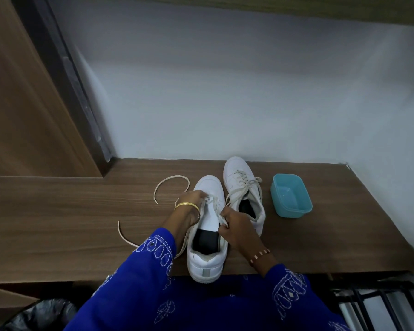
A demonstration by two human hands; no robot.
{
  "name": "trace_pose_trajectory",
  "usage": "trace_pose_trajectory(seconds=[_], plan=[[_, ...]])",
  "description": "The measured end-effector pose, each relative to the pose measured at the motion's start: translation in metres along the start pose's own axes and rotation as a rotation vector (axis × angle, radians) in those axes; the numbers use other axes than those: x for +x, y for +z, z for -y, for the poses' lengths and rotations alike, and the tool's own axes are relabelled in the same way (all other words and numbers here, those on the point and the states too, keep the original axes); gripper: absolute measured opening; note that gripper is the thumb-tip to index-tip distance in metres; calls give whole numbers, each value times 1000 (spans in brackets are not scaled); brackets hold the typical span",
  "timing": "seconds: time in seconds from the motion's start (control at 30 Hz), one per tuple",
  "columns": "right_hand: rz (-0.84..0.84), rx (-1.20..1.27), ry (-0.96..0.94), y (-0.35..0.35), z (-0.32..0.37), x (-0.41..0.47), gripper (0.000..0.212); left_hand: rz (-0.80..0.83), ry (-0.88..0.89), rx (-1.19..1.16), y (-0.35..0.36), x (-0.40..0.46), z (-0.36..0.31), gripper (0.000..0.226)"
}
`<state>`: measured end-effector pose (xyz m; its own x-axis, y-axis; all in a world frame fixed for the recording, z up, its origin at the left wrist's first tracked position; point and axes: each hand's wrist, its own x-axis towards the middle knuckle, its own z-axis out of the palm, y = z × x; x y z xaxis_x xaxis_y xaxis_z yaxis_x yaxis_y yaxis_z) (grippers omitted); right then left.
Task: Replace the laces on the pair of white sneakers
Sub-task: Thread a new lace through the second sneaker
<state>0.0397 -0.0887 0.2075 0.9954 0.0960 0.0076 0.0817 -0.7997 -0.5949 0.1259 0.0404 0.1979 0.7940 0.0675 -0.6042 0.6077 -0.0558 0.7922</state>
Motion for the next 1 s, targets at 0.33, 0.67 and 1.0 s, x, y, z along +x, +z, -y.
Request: trace_pose_trajectory(seconds=[0.33, 0.67, 1.0], plan=[[23, -17, 10, 0, 4, -1, 8, -159, 190, 452, -5, -4, -3, 42], [39, 28, 12, -1, 1, 0, 10, -127, 127, -50, -12, -1, -16, 24], [42, 134, 101, -44, 28, 27, 33, 183, 166, -533, -47, -51, -77, 30]])
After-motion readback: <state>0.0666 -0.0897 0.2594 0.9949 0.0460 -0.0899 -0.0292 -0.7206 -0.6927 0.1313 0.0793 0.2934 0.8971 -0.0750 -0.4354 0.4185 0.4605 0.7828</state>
